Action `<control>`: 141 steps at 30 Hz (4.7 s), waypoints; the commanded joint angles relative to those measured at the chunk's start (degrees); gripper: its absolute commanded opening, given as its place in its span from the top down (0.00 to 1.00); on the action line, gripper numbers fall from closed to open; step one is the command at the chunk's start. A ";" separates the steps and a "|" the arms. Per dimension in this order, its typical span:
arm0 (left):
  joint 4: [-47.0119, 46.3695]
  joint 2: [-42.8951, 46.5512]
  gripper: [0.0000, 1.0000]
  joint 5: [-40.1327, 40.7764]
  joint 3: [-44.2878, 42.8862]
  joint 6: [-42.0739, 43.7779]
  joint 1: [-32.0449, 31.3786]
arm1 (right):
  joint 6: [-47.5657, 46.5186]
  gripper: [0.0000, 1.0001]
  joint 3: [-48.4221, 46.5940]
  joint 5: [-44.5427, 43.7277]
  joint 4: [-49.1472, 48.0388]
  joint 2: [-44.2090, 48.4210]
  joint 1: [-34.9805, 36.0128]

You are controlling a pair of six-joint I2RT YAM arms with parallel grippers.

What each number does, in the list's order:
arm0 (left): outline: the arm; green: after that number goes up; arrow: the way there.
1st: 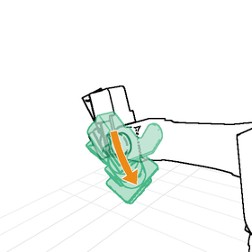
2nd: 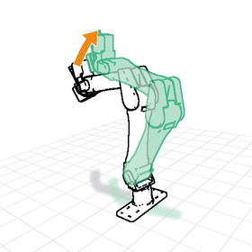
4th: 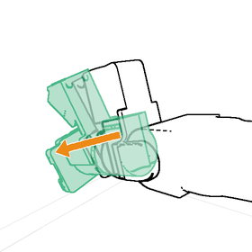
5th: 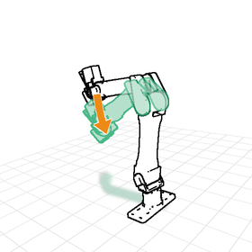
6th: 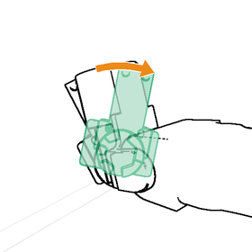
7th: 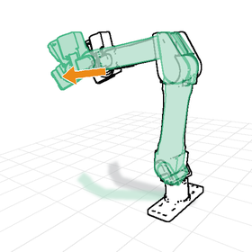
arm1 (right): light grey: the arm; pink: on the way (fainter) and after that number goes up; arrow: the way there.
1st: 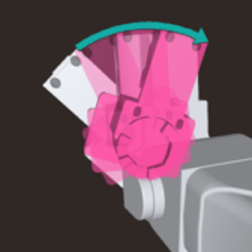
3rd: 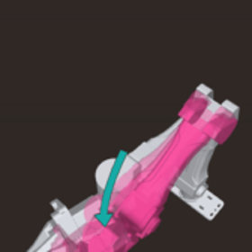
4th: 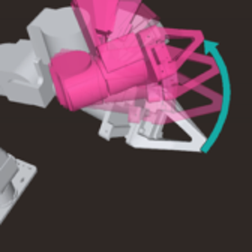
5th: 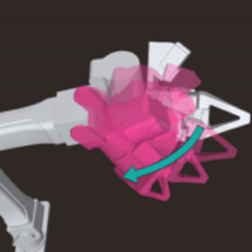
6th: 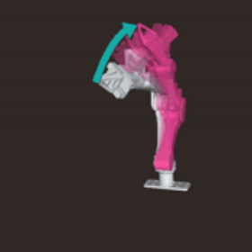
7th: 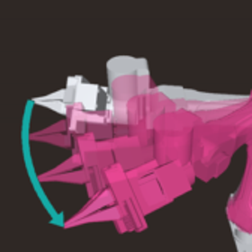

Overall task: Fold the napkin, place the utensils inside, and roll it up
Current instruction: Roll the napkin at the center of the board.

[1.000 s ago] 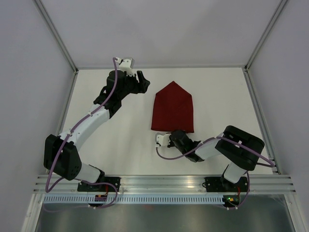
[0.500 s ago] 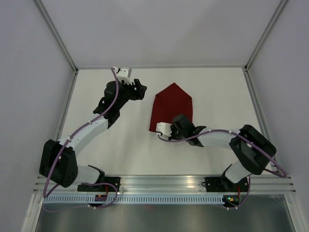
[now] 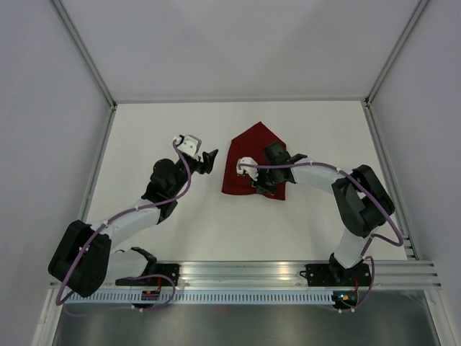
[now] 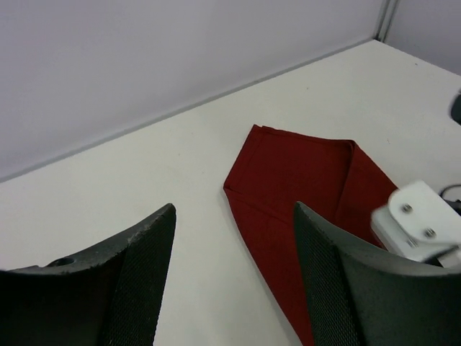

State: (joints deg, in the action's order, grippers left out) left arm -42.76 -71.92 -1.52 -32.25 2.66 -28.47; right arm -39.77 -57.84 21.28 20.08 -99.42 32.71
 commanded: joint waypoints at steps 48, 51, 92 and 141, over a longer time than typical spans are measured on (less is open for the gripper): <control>-0.48 -33.19 0.26 -1.47 -7.47 47.17 -28.31 | -6.46 0.96 -23.10 20.65 29.41 -19.24 -10.47; 0.57 -34.25 0.30 -0.51 -8.27 48.93 -27.87 | -6.81 0.95 -23.63 20.73 30.37 -19.24 -10.73; 29.05 -37.86 0.98 -2.52 -21.27 50.53 -26.20 | -7.96 0.92 -25.13 21.97 33.45 -18.54 -12.41; 81.24 -54.81 0.98 -45.76 -59.22 25.12 -12.05 | 1.19 0.41 17.30 14.97 -5.13 33.67 -23.85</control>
State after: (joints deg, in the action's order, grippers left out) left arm 29.65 -123.39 -40.82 -86.94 30.59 -41.56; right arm -32.58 -44.64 39.24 19.00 -68.62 4.95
